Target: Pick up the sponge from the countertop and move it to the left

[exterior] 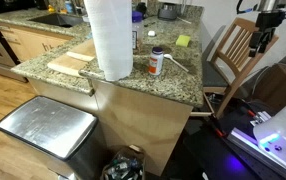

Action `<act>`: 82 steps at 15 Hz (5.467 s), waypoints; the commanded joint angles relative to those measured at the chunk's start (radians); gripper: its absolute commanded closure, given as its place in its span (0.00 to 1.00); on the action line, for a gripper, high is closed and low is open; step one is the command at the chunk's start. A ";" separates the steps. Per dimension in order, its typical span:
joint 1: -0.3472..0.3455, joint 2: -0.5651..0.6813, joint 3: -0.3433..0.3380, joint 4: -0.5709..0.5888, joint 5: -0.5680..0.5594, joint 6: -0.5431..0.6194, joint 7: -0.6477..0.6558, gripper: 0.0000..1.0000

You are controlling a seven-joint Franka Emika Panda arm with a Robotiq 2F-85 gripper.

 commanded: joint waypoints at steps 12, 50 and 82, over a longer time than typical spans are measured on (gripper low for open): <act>-0.004 0.070 0.006 0.287 0.200 0.214 0.130 0.00; 0.105 0.753 0.152 0.584 0.328 0.517 1.006 0.00; 0.142 0.600 0.233 0.511 0.667 0.282 0.472 0.98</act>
